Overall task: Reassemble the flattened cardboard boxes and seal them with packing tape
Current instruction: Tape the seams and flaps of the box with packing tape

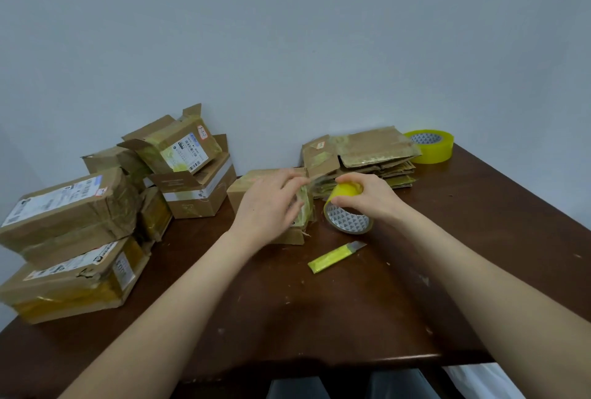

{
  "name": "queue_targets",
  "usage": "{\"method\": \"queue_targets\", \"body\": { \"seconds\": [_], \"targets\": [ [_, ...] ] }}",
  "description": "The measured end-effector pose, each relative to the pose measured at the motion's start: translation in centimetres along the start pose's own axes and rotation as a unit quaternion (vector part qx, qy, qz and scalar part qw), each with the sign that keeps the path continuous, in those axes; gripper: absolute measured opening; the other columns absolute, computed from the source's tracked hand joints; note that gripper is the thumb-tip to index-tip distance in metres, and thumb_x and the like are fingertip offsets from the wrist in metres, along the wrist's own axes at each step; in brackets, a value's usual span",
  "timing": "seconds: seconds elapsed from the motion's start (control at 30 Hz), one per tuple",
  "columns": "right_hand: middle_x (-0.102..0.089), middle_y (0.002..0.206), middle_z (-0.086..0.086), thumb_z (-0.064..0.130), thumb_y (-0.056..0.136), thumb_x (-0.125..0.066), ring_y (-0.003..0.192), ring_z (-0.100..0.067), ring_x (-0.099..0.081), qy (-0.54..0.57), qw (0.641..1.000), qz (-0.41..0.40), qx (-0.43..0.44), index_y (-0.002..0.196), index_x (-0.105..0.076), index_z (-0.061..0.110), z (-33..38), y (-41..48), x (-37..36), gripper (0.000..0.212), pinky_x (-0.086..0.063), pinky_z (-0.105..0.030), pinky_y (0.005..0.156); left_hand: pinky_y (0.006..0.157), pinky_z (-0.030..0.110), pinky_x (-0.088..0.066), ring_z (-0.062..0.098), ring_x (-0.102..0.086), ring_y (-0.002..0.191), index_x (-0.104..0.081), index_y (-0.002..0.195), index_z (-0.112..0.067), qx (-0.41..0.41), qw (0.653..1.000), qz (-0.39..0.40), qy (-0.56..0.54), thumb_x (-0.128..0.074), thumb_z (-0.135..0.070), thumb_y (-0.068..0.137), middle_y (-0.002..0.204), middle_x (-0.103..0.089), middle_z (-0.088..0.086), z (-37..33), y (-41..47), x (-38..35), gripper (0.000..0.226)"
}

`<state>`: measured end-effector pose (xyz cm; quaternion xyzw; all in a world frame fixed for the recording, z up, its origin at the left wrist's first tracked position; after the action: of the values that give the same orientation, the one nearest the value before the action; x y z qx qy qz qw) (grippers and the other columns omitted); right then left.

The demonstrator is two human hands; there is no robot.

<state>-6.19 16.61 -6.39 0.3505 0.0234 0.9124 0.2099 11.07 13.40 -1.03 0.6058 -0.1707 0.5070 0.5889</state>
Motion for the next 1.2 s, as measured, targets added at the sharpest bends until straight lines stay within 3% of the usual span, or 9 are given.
{"method": "queue_targets", "body": {
  "seconds": [0.07,0.1,0.2,0.3,0.57,0.67,0.83,1.0,1.2],
  "targets": [
    [-0.055,0.130,-0.003,0.040,0.078,-0.075,0.117,-0.021,-0.049,-0.001,1.000,-0.011,-0.003,0.127,-0.058,0.028,0.2,-0.1,0.1,0.054,-0.036,-0.027,0.084,0.067,0.025,-0.046,0.019,-0.060,0.086,-0.064,0.100,-0.014,-0.033,0.997,-0.067,-0.006,-0.052,-0.022,0.086,0.096,-0.063,0.003,-2.6,-1.3,0.9,0.020],
    [-0.056,0.130,-0.004,0.040,0.077,-0.075,0.119,-0.021,-0.049,-0.004,1.000,-0.018,-0.004,0.127,-0.059,0.028,0.3,-0.2,0.2,0.053,-0.036,-0.026,0.085,0.063,0.027,-0.047,0.020,-0.061,0.084,-0.063,0.098,-0.015,-0.020,0.999,-0.040,-0.022,-0.046,-0.025,0.088,0.093,-0.061,0.002,-3.8,-1.7,0.2,0.022],
    [-0.058,0.131,-0.003,0.039,0.077,-0.076,0.120,-0.021,-0.050,-0.013,1.000,-0.019,-0.007,0.127,-0.060,0.026,0.5,-0.3,0.4,0.055,-0.037,-0.025,0.087,0.080,0.038,-0.050,0.023,-0.056,0.107,-0.053,0.124,-0.016,0.102,0.980,0.169,-0.030,-0.043,-0.038,0.096,0.114,-0.054,0.003,-5.4,-3.1,-5.3,0.037],
    [-0.058,0.130,-0.002,0.039,0.077,-0.076,0.119,-0.021,-0.051,-0.022,1.000,-0.016,-0.011,0.128,-0.059,0.025,0.7,-0.6,0.6,0.055,-0.037,-0.025,0.085,0.088,0.040,-0.048,0.025,-0.050,0.114,-0.051,0.130,-0.015,0.157,0.959,0.234,-0.031,-0.047,-0.041,0.097,0.121,-0.051,0.005,-6.1,-4.1,-7.8,0.043],
    [-0.060,0.121,-0.002,0.043,0.079,-0.073,0.098,-0.016,-0.059,0.034,0.999,0.004,-0.019,0.128,-0.058,0.023,0.1,-0.7,0.9,0.054,-0.047,-0.023,0.070,0.074,0.039,-0.051,0.024,-0.060,0.091,-0.046,0.109,-0.018,0.198,0.962,0.183,-0.033,-0.048,-0.030,0.096,0.099,-0.061,0.003,-3.8,-6.4,-3.1,0.018],
    [-0.058,0.130,-0.003,0.039,0.096,-0.053,0.114,-0.018,-0.055,0.038,0.999,-0.010,-0.016,0.129,-0.058,0.018,0.3,-0.7,0.8,0.040,-0.043,-0.026,0.088,0.066,0.034,-0.053,0.016,-0.057,0.074,-0.043,0.105,-0.020,0.228,0.969,0.098,-0.017,-0.045,-0.030,0.097,0.084,-0.056,-0.005,-1.8,-6.2,1.4,0.012],
    [-0.058,0.131,0.000,0.029,0.092,-0.058,0.120,-0.018,-0.052,-0.003,0.999,-0.018,-0.036,0.128,-0.060,0.019,0.6,-0.7,0.2,0.037,-0.043,-0.029,0.094,0.055,0.036,-0.047,0.018,-0.055,0.064,-0.044,0.102,-0.016,0.269,0.954,-0.080,-0.104,-0.049,-0.025,0.097,0.075,-0.054,-0.003,-1.0,-2.0,6.2,0.011],
    [-0.061,0.130,0.000,0.027,0.086,-0.058,0.116,-0.018,-0.056,-0.033,0.998,0.002,-0.053,0.127,-0.061,0.023,0.7,-0.4,-0.5,0.042,-0.047,-0.032,0.096,0.057,0.035,-0.039,0.026,-0.057,0.072,-0.041,0.100,-0.013,0.304,0.933,-0.046,-0.187,-0.047,-0.023,0.098,0.080,-0.056,0.004,-1.7,1.7,2.0,0.012],
    [-0.062,0.124,-0.003,0.029,0.089,-0.054,0.097,-0.017,-0.055,-0.036,0.997,0.013,-0.074,0.124,-0.063,0.023,0.3,-0.4,-0.4,0.037,-0.046,-0.027,0.077,0.055,0.028,-0.026,0.012,-0.045,0.067,-0.046,0.098,-0.010,0.310,0.921,-0.072,-0.224,-0.051,-0.021,0.097,0.078,-0.048,-0.005,-0.8,0.3,0.2,0.012]
  ]
}}
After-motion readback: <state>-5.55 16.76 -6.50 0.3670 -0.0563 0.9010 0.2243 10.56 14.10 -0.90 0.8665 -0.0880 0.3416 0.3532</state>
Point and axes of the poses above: each hand's wrist, its own y-axis towards the middle knuckle, its own x-axis out of the back of the hand, z = x × y, the point moved 8 cm from there along y, towards the middle knuckle
